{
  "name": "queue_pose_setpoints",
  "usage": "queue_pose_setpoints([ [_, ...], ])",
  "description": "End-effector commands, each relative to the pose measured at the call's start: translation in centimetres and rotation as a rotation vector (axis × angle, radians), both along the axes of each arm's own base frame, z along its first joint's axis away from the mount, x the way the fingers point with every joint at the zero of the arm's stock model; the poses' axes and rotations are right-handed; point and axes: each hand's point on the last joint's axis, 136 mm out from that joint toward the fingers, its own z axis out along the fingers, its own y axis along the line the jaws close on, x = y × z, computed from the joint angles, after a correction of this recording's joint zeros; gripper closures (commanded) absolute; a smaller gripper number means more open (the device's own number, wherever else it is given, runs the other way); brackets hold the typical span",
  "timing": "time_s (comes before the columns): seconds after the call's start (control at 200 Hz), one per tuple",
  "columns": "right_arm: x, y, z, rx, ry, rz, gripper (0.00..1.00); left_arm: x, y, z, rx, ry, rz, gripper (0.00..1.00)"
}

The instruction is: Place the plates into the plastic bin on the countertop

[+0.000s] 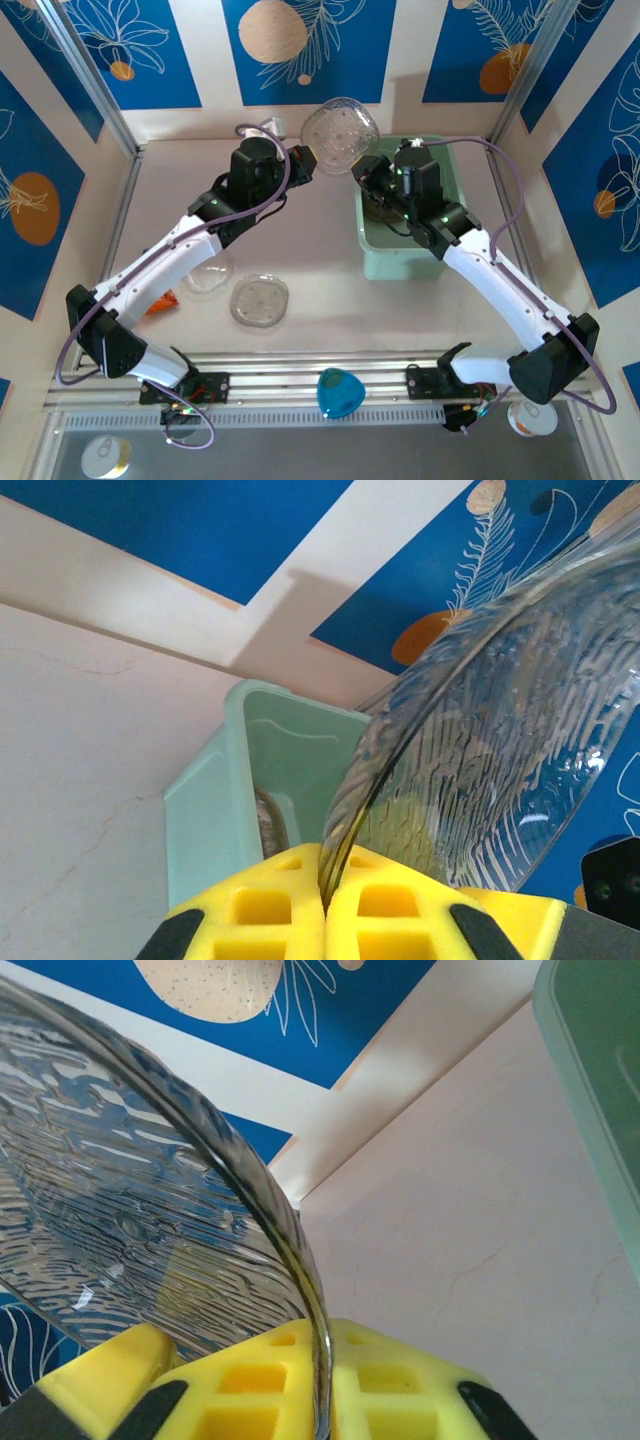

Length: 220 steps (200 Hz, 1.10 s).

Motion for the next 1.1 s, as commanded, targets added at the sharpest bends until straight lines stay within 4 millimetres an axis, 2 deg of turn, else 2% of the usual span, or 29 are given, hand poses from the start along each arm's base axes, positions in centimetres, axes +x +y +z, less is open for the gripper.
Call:
queue_pose_setpoints([
  [0.0, 0.2, -0.8, -1.1, -0.016, 0.02, -0.052, 0.93, -0.5, -0.2, 1.9, -0.016, -0.029, -0.01, 1.0],
  [0.16, 0.0, -1.5, -1.2, -0.022, 0.021, -0.079, 0.99, -0.4, 0.4, 1.3, 0.042, -0.035, 0.003, 0.88],
  [0.365, 0.2, -2.3, -1.3, -0.019, 0.026, -0.115, 1.0, 0.0, 1.4, 1.5, 0.097, -0.052, 0.01, 0.36],
  [0.445, 0.5, -3.0, -1.5, -0.017, 0.035, -0.137, 1.0, 0.7, 2.8, 1.5, 0.124, -0.06, 0.025, 0.25],
  [0.545, 0.6, -4.8, -2.4, -0.016, 0.071, -0.193, 1.0, 1.4, 5.1, 0.7, 0.163, -0.031, 0.04, 0.21],
  [0.645, 0.8, -7.2, -3.4, 0.009, 0.114, -0.274, 1.0, 1.8, 7.4, -1.1, 0.191, 0.019, 0.045, 0.19],
  [0.75, 0.8, -10.0, -6.0, 0.054, 0.238, -0.382, 1.0, 1.8, 9.0, -3.7, 0.204, 0.079, 0.035, 0.18],
  [0.905, 0.6, -12.7, -10.2, 0.087, 0.446, -0.501, 1.0, 1.4, 9.3, -8.0, 0.253, 0.174, -0.033, 0.17],
  [1.095, 1.9, -13.3, -14.3, 0.137, 0.621, -0.551, 1.0, 2.1, 9.7, -12.5, 0.235, 0.302, -0.083, 0.16],
])
